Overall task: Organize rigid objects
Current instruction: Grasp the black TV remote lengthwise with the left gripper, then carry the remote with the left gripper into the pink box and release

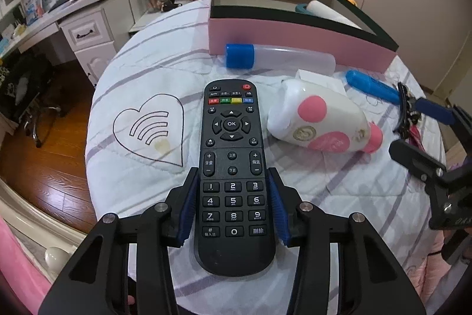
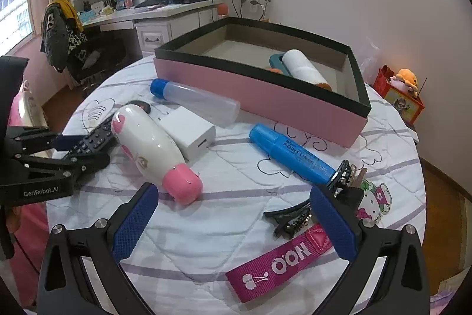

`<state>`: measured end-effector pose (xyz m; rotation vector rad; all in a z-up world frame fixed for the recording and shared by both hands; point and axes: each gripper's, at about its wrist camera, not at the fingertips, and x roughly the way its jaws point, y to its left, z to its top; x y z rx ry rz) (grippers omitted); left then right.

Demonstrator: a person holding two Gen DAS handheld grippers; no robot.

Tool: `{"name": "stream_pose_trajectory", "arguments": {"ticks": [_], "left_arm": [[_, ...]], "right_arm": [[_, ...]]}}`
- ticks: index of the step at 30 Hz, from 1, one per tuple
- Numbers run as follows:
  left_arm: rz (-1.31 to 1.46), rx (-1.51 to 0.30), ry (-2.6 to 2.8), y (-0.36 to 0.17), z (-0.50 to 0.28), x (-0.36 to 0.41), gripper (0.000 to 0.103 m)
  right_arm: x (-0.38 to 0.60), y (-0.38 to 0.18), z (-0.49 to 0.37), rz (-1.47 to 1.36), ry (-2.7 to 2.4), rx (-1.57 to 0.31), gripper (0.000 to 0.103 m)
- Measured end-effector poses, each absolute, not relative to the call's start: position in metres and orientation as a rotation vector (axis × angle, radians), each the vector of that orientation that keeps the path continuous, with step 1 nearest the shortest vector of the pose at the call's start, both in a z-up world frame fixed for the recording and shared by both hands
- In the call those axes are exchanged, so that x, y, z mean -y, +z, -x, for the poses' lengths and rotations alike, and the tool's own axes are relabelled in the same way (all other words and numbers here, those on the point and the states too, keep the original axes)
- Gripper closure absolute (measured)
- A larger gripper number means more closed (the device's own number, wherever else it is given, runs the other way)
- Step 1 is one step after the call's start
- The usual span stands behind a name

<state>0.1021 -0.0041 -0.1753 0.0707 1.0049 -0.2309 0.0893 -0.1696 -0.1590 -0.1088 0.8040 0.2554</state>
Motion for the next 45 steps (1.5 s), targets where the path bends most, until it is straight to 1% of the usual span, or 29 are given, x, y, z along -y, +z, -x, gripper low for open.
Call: {"name": "stream_pose_trajectory", "arguments": {"ticks": [6, 7, 9, 10, 11, 19, 26, 34, 45], "left_arm": [[-0.123, -0.992, -0.205, -0.179, -0.103, 0.014, 0.057], [-0.126, -0.986, -0.206, -0.179, -0.103, 0.015, 0.052], [-0.110, -0.971, -0.216, -0.180, -0.104, 0.015, 0.051], [-0.108, -0.965, -0.213, -0.180, -0.104, 0.015, 0.053], [-0.111, -0.953, -0.201, -0.179, -0.103, 0.014, 0.059], [-0.085, -0.937, -0.221, -0.170, -0.095, 0.007, 0.059], [-0.080, -0.863, -0.228, -0.146, -0.080, 0.002, 0.059], [-0.088, -0.758, -0.253, -0.103, -0.075, 0.008, 0.059], [-0.081, -0.635, -0.316, -0.049, -0.115, 0.037, 0.059]], "right_arm": [[0.170, -0.162, -0.089, 0.080, 0.276, -0.807, 0.000], [0.170, -0.162, -0.089, 0.079, 0.277, -0.809, 0.000], [0.171, -0.162, -0.089, 0.076, 0.279, -0.809, 0.000], [0.171, -0.163, -0.088, 0.072, 0.279, -0.810, 0.000], [0.172, -0.163, -0.088, 0.070, 0.279, -0.809, 0.000], [0.175, -0.157, -0.085, 0.065, 0.267, -0.800, 0.000], [0.170, -0.146, -0.083, 0.066, 0.269, -0.776, 0.000], [0.174, -0.124, -0.090, 0.053, 0.233, -0.722, 0.000], [0.197, -0.076, -0.127, 0.022, 0.138, -0.588, 0.000]]}}
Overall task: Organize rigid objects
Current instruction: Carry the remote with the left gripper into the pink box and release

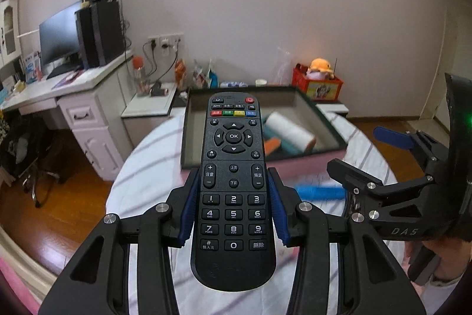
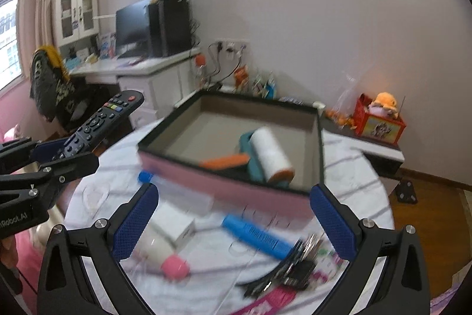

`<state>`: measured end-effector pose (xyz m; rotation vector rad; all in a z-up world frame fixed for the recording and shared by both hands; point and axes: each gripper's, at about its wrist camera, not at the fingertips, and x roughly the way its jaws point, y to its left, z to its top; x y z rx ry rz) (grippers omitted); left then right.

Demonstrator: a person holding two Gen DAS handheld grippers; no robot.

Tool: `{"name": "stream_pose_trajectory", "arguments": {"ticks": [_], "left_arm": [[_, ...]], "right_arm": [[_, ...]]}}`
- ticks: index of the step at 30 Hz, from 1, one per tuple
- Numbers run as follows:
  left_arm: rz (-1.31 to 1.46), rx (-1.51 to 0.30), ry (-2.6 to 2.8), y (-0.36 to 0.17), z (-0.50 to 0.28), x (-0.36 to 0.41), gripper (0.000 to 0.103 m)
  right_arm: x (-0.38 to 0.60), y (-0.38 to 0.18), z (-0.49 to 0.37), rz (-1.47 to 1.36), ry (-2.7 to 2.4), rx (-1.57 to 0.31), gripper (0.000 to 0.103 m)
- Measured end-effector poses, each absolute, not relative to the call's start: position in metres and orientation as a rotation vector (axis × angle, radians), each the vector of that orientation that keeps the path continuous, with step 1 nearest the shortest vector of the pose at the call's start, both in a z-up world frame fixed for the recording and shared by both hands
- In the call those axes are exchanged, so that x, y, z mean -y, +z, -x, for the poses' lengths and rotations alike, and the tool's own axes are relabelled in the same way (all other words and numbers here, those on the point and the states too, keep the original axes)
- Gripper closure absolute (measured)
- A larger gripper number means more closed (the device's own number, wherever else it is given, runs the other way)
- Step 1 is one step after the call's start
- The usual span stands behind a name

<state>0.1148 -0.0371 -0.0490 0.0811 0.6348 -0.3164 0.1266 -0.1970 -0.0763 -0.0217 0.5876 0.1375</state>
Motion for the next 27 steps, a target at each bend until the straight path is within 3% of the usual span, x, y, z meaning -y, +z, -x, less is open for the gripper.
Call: {"name": "stream_pose_trajectory", "arguments": {"ticks": [10, 27], "left_arm": [[-0.108, -0.650, -0.333, -0.048, -0.191, 0.063, 0.059], [-0.153, -0.848, -0.310, -0.126, -0.282, 0.084, 0.059]], "right_arm": [[0.215, -0.074, -0.186, 0.019, 0.064, -0.540, 0.000], [0.216, -0.128, -0.247, 0.036, 0.055, -0.675, 0.000]]}}
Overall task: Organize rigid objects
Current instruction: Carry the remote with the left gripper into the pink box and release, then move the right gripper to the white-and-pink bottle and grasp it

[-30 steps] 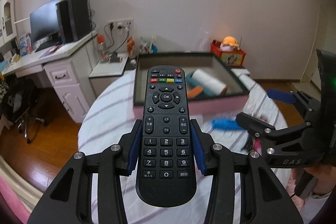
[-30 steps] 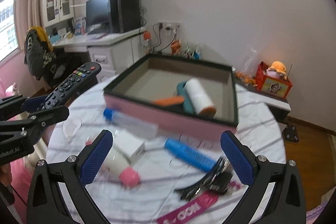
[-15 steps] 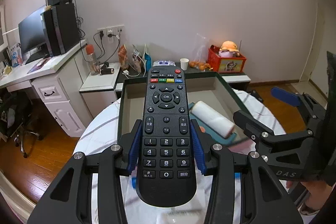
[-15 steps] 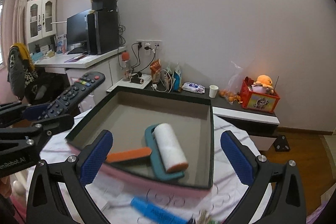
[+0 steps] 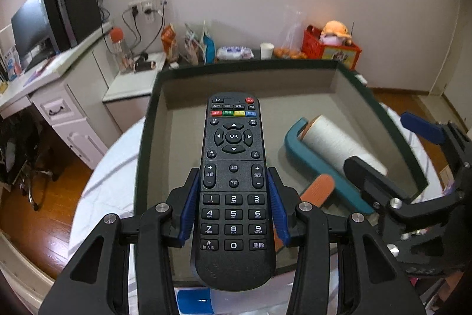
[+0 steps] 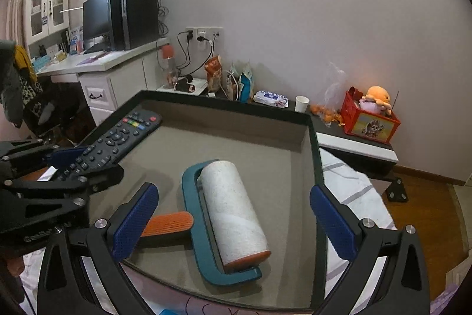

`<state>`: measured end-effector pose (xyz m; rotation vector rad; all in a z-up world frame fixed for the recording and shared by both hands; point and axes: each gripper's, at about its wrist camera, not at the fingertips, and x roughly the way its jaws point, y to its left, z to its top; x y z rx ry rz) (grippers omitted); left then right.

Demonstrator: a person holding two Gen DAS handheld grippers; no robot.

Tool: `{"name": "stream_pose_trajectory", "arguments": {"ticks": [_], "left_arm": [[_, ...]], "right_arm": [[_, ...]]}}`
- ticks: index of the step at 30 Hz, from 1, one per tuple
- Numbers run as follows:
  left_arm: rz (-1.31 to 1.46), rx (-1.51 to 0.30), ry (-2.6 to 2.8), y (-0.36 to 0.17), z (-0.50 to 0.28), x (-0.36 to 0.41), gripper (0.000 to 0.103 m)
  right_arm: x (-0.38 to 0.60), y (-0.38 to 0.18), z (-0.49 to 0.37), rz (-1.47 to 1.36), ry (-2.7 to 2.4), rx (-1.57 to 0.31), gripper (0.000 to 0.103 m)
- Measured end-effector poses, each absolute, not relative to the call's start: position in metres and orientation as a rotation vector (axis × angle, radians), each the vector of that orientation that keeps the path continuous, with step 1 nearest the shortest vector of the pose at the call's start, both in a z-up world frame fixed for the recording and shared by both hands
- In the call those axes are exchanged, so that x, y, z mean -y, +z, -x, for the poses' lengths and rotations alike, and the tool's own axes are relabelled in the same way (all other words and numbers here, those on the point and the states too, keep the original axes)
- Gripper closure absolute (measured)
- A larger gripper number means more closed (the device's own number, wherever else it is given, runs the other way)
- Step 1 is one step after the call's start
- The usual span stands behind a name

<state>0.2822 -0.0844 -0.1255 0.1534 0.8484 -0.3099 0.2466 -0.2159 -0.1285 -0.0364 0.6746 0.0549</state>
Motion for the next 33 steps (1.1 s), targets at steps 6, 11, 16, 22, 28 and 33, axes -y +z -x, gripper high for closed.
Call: {"name": "stream_pose_trajectory", "arguments": {"ticks": [6, 11, 16, 22, 28, 33], "left_arm": [[-0.145, -0.842, -0.282, -0.126, -0.276, 0.080, 0.044], [-0.146, -0.766, -0.208, -0.101, -0.247, 0.060, 0.016], [-0.109, -0.691, -0.177, -0.069, -0.204, 0.034, 0.009], [-0.099, -0.572, -0.145, -0.026, -0.135, 0.012, 0.005], [-0.110, -0.480, -0.137, 0.000, -0.064, 0.005, 0.001], [-0.111, -0.431, -0.135, 0.011, -0.018, 0.001, 0.001]], "right_arm": [[0.217, -0.127, -0.246, 0.039, 0.052, -0.682, 0.000], [0.218, -0.108, -0.228, 0.026, 0.054, -0.647, 0.000], [0.215, -0.076, -0.184, 0.008, 0.081, -0.576, 0.000], [0.203, -0.034, -0.121, 0.007, 0.110, -0.469, 0.000], [0.197, -0.010, -0.060, 0.008, 0.103, -0.403, 0.000], [0.199, -0.002, -0.016, -0.016, 0.093, -0.369, 0.000]]}}
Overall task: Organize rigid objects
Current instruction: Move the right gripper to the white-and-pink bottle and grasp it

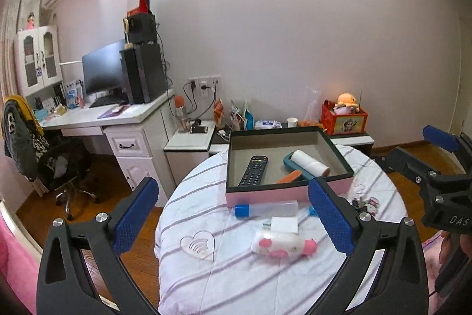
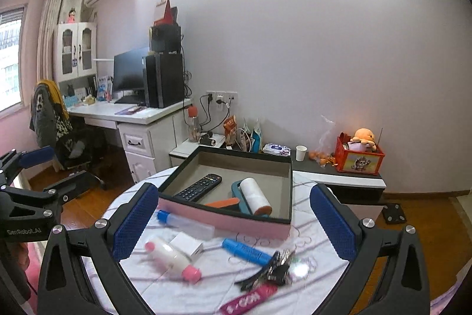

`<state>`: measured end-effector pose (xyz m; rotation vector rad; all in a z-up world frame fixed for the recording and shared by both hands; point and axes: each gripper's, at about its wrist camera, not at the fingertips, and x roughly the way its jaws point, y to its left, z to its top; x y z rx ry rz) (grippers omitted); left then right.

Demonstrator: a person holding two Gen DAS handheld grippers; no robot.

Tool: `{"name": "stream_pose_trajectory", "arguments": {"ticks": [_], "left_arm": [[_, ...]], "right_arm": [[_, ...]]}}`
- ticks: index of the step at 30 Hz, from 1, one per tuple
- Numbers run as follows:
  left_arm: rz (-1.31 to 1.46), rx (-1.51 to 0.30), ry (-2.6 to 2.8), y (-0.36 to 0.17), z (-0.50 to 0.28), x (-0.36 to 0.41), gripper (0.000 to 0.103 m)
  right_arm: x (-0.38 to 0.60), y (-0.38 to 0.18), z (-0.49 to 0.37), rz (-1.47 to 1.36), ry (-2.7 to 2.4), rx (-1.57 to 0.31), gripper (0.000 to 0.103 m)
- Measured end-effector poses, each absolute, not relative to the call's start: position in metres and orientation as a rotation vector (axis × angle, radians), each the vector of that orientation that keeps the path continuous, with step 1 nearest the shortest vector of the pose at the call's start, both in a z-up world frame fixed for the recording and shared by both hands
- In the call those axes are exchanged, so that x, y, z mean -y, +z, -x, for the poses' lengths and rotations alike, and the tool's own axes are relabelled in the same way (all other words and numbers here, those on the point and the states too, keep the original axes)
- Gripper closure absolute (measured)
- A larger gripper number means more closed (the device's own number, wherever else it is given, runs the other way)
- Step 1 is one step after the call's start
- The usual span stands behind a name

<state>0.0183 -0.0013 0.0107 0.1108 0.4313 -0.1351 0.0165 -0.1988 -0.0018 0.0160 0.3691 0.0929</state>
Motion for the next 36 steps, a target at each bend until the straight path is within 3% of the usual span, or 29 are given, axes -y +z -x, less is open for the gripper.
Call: {"name": "stream_pose_trajectory", "arguments": {"ticks": [16, 36], "left_arm": [[-0.132, -0.379, -0.166, 0.026, 0.040, 0.005, 0.000], [-0.174, -0.572, -0.168, -0.042, -0.007, 0.016, 0.000]], "right_arm": [[0.195, 0.005, 0.038, -0.019, 0.075, -0.335, 0.000], [0.208, -0.066, -0.007, -0.028, 0.080, -0.527, 0.000]]}}
